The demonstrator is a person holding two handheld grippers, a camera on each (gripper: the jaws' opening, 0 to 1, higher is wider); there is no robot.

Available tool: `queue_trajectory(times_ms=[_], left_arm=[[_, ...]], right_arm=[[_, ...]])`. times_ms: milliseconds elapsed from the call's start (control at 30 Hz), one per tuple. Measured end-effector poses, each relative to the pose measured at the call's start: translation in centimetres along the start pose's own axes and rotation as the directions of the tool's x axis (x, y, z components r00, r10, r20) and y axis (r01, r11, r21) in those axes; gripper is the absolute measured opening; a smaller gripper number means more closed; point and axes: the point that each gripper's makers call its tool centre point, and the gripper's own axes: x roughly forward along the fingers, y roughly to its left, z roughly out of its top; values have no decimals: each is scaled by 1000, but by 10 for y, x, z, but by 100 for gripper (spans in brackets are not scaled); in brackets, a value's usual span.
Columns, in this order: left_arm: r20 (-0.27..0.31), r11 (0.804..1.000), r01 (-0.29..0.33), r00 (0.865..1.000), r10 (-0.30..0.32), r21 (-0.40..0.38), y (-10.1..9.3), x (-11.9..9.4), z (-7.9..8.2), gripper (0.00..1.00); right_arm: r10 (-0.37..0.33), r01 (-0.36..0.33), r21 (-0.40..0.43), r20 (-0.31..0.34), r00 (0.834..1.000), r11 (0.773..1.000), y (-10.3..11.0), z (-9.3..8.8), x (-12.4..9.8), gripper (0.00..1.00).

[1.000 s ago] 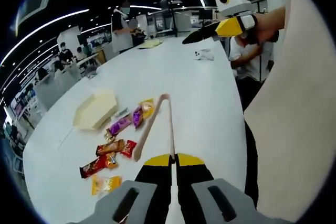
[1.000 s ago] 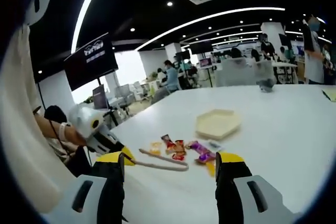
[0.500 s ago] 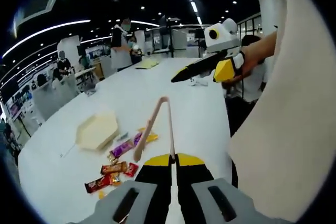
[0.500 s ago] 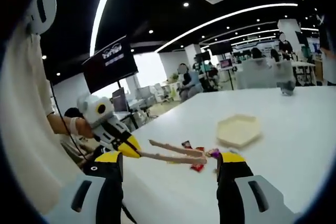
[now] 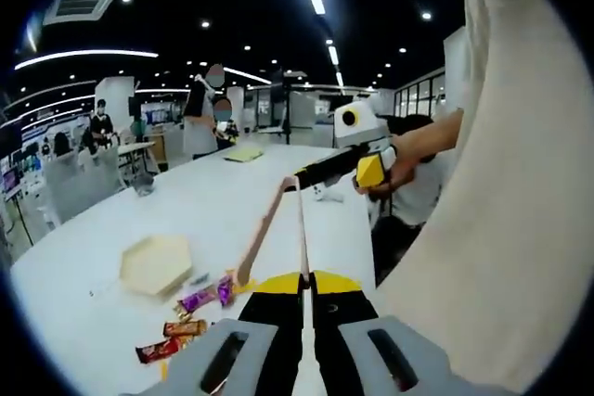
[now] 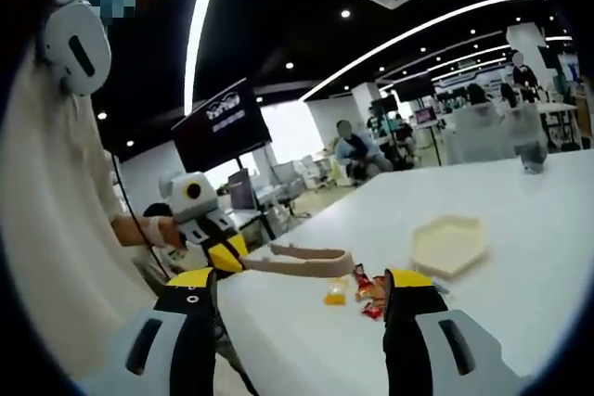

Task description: Place the target food into the container with the food tongs after gripping and lifting it, then release it inside without dropping or visibly crushing the food.

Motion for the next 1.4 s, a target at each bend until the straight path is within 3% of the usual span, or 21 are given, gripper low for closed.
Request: queue_trajectory(times_ms=[300,533,900,1133,1400], left_arm=[[76,999,46,996,-45,-17,-12,-2,25,0],[126,997,74,990,-70,-24,-18,-4,41,0],[157,992,120,981,-115,-25,-28,-5,52,0],[164,989,149,976,-143,-22,-32,-3,57,0],[166,984,177,971,-173,-12,-38,1,61,0]], right_arm=[[69,-71,35,46,997,997,9,17,4,73],[137,-139,61,40,990,988,19,24,6,70],[223,-225,66,39,974,972,39,34,16,67],[268,-274,89,77,960,958,48,47,18,65],[292,-293,64,32,956,954,53,41,25,61]])
